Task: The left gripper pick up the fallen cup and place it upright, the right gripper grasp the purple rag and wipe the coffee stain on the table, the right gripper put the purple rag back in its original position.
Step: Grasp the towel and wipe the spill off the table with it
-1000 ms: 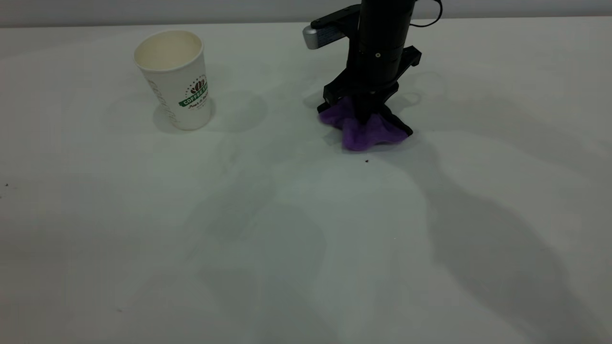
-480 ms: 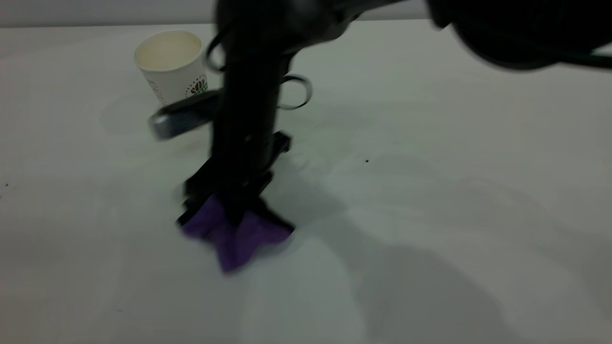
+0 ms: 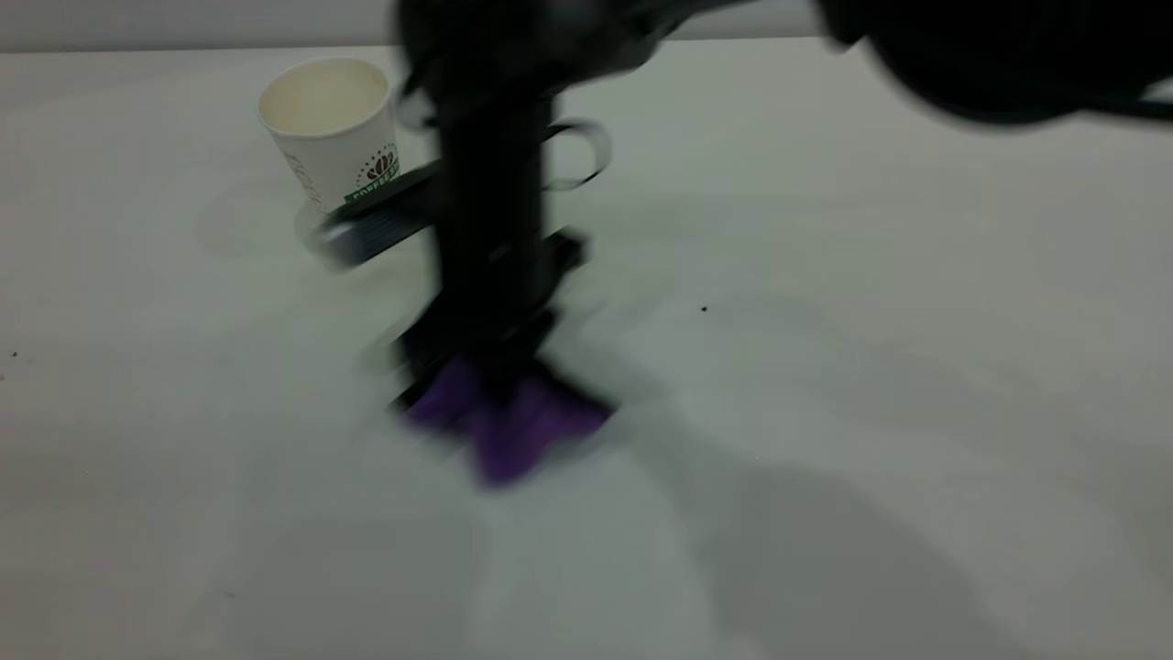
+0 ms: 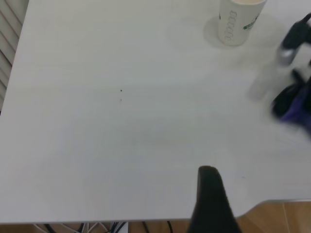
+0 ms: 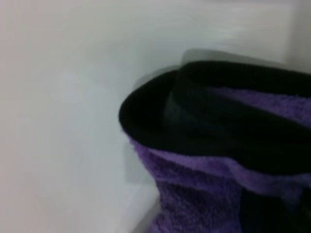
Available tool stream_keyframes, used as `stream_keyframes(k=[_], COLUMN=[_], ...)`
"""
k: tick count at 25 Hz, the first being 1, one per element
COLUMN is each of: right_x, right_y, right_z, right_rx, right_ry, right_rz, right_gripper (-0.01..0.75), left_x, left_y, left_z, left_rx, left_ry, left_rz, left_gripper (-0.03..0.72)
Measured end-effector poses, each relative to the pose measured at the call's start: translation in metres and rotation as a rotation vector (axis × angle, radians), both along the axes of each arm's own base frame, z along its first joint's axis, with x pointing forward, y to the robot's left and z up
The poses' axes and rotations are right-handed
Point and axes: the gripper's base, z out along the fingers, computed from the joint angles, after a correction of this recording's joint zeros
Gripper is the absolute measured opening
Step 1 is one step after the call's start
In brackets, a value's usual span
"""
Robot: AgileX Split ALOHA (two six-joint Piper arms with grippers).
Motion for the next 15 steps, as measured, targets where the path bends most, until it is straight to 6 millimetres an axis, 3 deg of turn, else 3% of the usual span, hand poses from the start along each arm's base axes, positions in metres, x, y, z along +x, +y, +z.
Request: stream_keyframes(k=[6, 13, 15], right_x=[0.073, 0.113, 0.119], right_y=[-0.096, -0.200, -0.220], right_z=[0.001, 0.002, 0.002], right_rx=[-0.048, -0.101, -0.098], right_ry=[-0.009, 0.058, 0.079], right_rz=[-0.212, -0.413, -0.462], right_gripper=[0.061, 0.063, 0.064], left_x=[0.000, 0.000, 0.000], left_y=[0.000, 0.000, 0.000], left_z=[0.000, 0.000, 0.000], left_rx=[0.000, 0.000, 0.000], left_ry=[0.000, 0.000, 0.000], left_rz=[0.000, 0.000, 0.000], left_gripper=[0.554, 0.554, 0.554])
